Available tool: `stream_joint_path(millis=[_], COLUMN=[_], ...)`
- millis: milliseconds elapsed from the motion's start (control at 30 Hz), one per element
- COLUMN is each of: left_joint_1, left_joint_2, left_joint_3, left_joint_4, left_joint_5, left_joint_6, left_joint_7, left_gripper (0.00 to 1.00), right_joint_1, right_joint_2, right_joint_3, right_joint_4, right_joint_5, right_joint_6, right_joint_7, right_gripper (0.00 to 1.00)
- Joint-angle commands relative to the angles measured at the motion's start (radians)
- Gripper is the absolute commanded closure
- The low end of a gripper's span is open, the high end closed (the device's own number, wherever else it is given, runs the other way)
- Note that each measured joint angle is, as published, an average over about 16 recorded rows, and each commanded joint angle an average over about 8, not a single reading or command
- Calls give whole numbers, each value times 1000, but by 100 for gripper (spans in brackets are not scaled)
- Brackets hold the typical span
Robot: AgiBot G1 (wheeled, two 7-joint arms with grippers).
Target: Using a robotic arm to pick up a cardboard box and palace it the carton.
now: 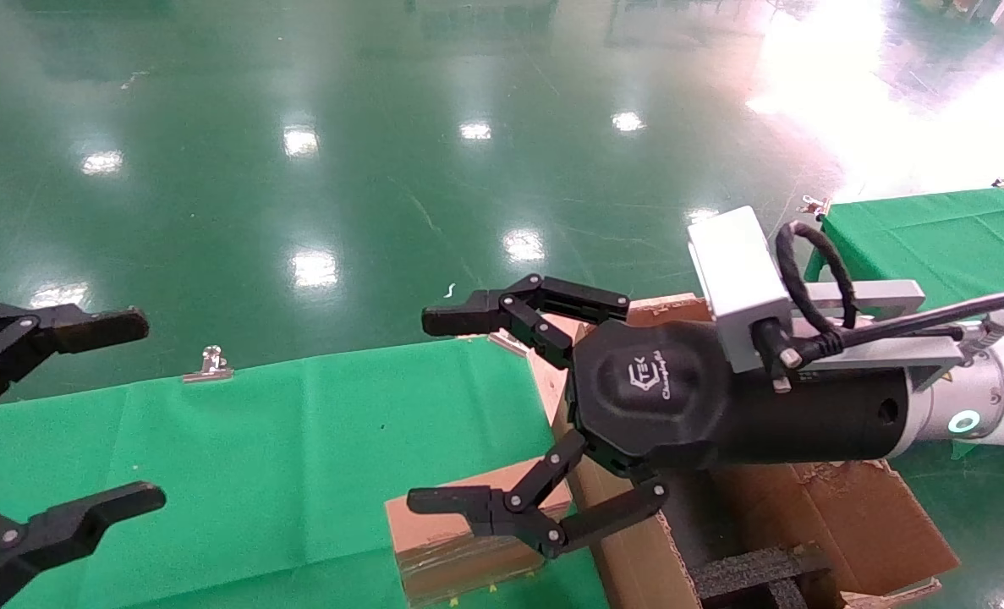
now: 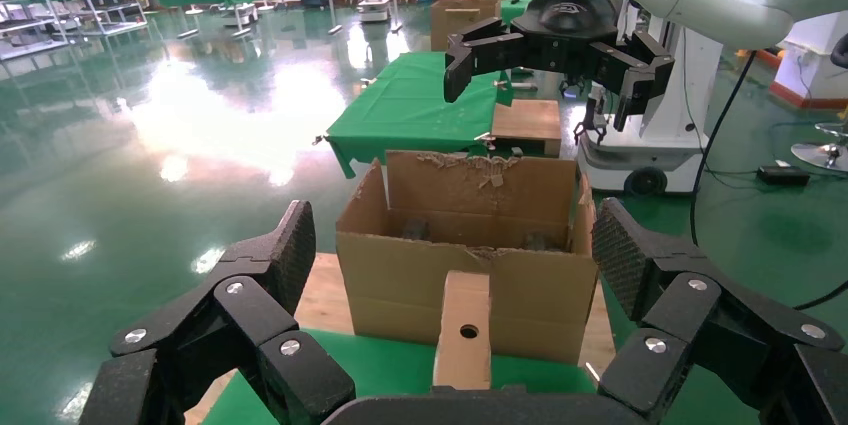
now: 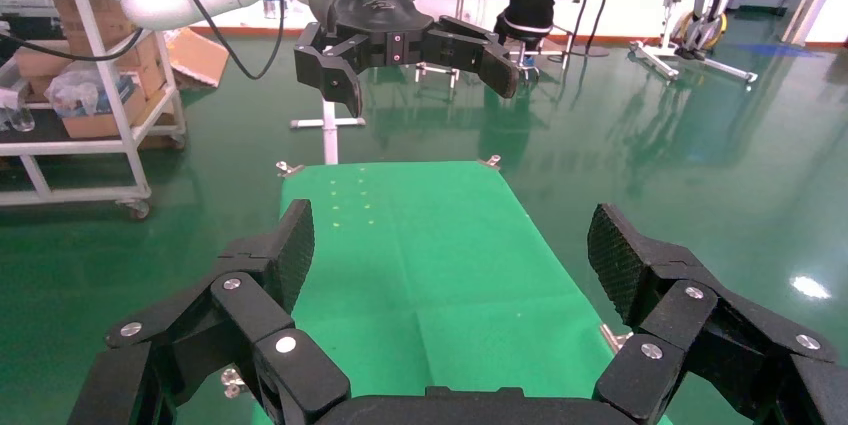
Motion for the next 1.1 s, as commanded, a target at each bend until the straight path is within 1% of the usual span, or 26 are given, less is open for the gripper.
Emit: stream_joint_path(millis=[33, 467, 500, 533, 733, 767, 800, 967, 1100], left_joint_1=[0, 0, 0, 0, 0, 0, 0, 0, 0], left_joint_2=[0, 0, 0, 0, 0, 0, 0, 0, 0], left_joint_3=[0, 0, 0, 0, 0, 0, 0, 0, 0], left_joint_4=[0, 0, 0, 0, 0, 0, 0, 0, 0], left_joint_5=[0, 0, 0, 0, 0, 0, 0, 0, 0], left_joint_6=[0, 0, 0, 0, 0, 0, 0, 0, 0], left_joint_7=[0, 0, 0, 0, 0, 0, 0, 0, 0], left_gripper=[0, 0, 4, 14, 89, 98, 100, 100, 100], right_joint_1=[0, 0, 0, 0, 0, 0, 0, 0, 14], right_joint_2=[0, 0, 0, 0, 0, 0, 0, -1, -8], right_joint_3=[0, 0, 0, 0, 0, 0, 0, -4, -29], right_joint_4=[0, 0, 0, 0, 0, 0, 0, -2, -5], right_joint_5=[0, 0, 0, 0, 0, 0, 0, -7, -51], right_joint_6=[0, 0, 0, 0, 0, 0, 0, 1, 0], right_joint_7=[0, 0, 0, 0, 0, 0, 0, 2, 14], right_gripper=[0, 0, 0, 0, 0, 0, 0, 0, 0])
